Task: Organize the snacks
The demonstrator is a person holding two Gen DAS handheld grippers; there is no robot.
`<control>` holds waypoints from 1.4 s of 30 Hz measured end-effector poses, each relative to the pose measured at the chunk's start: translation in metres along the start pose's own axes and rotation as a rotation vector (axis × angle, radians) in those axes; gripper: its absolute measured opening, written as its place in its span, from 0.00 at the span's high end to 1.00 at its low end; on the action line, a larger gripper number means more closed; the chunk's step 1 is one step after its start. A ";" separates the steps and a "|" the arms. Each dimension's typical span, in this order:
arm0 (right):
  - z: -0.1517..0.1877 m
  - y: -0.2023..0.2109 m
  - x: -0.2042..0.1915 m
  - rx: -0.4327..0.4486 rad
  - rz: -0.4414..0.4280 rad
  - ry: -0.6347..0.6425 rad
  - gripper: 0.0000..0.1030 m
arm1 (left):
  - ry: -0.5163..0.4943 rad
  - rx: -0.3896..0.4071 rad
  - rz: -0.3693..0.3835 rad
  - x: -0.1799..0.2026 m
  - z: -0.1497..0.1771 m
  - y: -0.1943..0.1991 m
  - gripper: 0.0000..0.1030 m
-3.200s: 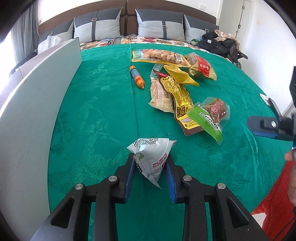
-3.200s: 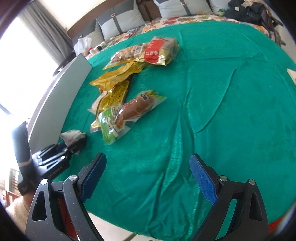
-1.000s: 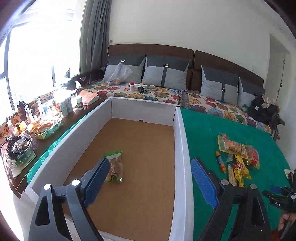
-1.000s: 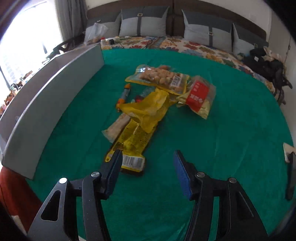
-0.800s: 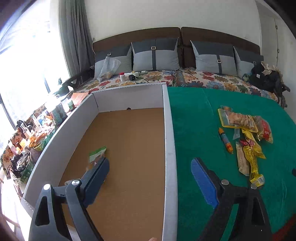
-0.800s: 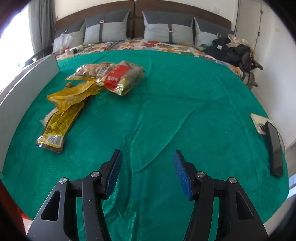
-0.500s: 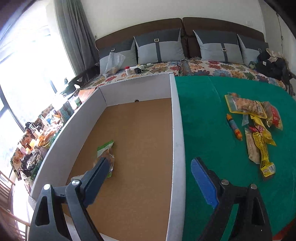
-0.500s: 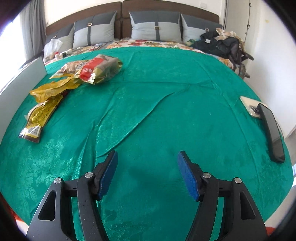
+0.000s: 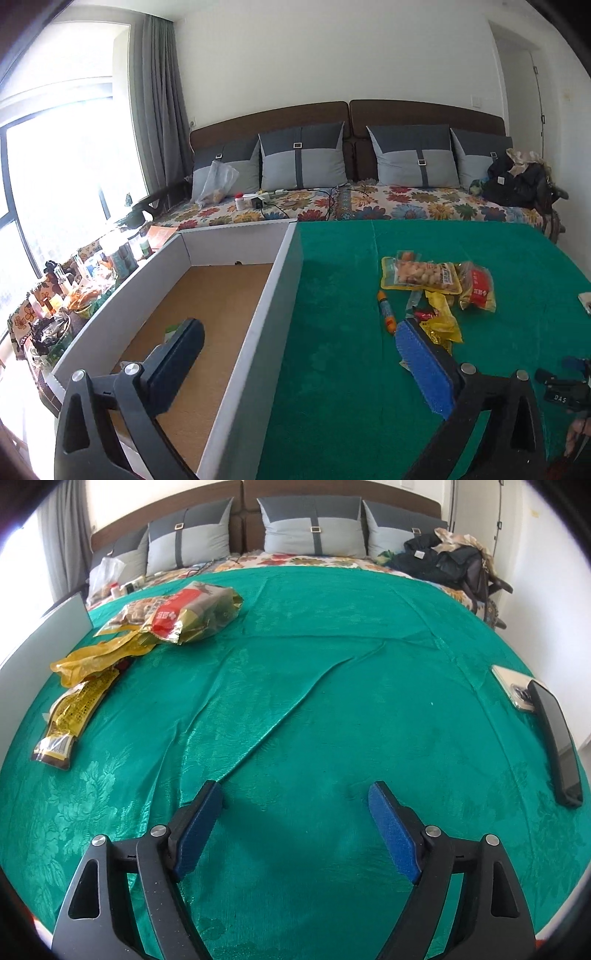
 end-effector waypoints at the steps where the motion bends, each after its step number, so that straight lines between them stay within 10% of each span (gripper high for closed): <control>1: 0.000 0.000 0.000 0.002 -0.001 0.000 0.17 | -0.003 -0.039 0.038 0.012 0.009 -0.006 0.00; 13: 0.003 0.001 -0.002 0.008 0.003 -0.001 0.17 | -0.033 -0.441 0.127 0.059 0.117 -0.094 0.00; 42: 0.003 0.001 -0.003 0.008 0.005 -0.001 0.17 | -0.012 -0.356 0.194 0.043 0.127 -0.087 0.00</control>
Point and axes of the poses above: each gripper's, at about its wrist camera, not at the fingertips, and y roughly against the way its jaws point, x to its right, z to its underside, the point moved 1 cm from there along -y, roughly the way its jaws point, and after that the axes turned 4 degrees about z, right-handed, at the moved point
